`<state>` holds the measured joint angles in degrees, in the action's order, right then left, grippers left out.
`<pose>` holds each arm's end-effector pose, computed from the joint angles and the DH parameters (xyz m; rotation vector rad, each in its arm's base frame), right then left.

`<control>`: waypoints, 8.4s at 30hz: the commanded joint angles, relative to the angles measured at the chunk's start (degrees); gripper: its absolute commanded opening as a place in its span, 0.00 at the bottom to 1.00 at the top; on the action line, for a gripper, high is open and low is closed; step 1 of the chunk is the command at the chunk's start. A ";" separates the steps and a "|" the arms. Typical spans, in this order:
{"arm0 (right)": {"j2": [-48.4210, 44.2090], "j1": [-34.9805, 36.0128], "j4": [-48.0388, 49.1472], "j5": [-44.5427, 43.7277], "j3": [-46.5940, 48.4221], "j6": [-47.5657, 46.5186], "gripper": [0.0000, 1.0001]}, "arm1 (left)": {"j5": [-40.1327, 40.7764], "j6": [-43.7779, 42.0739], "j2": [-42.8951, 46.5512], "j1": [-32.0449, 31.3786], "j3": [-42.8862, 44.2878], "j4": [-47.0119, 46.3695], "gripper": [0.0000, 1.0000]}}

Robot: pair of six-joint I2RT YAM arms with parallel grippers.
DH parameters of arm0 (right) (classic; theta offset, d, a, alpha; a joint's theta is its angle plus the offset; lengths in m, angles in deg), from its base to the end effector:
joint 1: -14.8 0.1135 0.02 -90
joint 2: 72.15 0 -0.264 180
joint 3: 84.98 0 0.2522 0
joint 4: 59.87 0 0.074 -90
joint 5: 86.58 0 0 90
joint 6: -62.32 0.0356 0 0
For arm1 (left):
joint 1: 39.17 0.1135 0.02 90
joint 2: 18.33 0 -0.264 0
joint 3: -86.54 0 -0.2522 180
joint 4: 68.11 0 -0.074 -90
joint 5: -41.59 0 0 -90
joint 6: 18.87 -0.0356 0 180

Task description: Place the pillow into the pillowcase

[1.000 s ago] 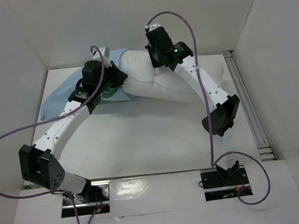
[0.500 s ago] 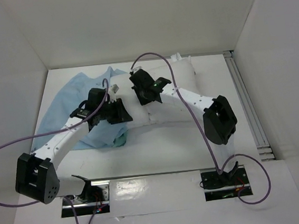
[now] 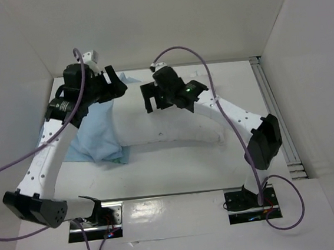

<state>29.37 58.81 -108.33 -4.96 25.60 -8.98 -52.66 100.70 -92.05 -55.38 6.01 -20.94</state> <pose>0.2957 0.2785 0.3426 -0.4230 2.2446 0.4187 0.2634 -0.0793 0.4365 -0.1816 1.9832 -0.5961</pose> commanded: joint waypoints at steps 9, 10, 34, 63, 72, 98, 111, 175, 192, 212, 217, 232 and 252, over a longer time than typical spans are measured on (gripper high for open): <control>-14.59 -29.93 -1.70 13.99 -12.16 6.34 1.00 | 35.62 -2.05 -12.07 -4.80 4.91 16.69 0.89; -15.37 -33.17 -1.69 16.01 -15.31 6.35 1.00 | 36.24 -1.27 -12.07 -4.80 4.90 17.21 0.89; -9.75 -32.68 30.38 54.79 -34.69 15.57 0.08 | 19.40 -4.50 -21.56 -12.08 12.98 17.31 0.00; -36.23 -28.35 21.35 32.38 -46.11 17.70 0.00 | -10.43 -0.11 -42.05 -18.42 47.35 4.72 0.12; -28.39 -31.09 2.02 27.38 -24.88 2.60 1.00 | 11.83 -6.09 -21.44 -17.89 31.57 8.95 0.86; -17.14 -22.66 -13.72 -1.17 1.71 -8.68 0.99 | 26.31 10.79 -11.68 -7.79 -41.77 -41.21 0.93; -14.25 -20.72 -15.93 -3.92 0.13 -9.82 0.99 | 19.10 9.99 -28.40 -3.66 -33.26 -50.72 0.84; -14.50 -3.05 -0.11 2.93 -16.31 7.24 0.00 | -14.76 -3.00 4.09 -12.45 -19.03 -19.11 0.83; -30.49 -17.51 -7.93 -11.59 -18.93 15.40 1.00 | 29.38 -11.71 -20.67 -17.19 11.66 -0.10 0.82; -34.46 -46.57 6.56 36.41 -46.53 17.95 1.00 | 25.00 -18.93 -34.48 -17.72 23.37 4.56 0.73; -32.53 -43.49 11.13 36.42 -48.65 19.88 1.00 | 26.39 -17.87 -36.77 -17.72 25.82 7.02 0.41; -19.52 -35.40 25.03 39.85 -20.11 22.61 0.00 | -26.14 -1.11 -40.62 -15.61 48.55 -1.50 0.00; -32.34 -1.65 27.14 16.47 -51.55 23.58 0.00 | -26.00 1.20 -32.38 -15.08 34.71 -0.20 0.00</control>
<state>-0.73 55.62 -84.40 15.94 -27.47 15.77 -76.97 102.71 -133.42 -68.45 40.59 -19.76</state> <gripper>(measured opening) 0.032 0.027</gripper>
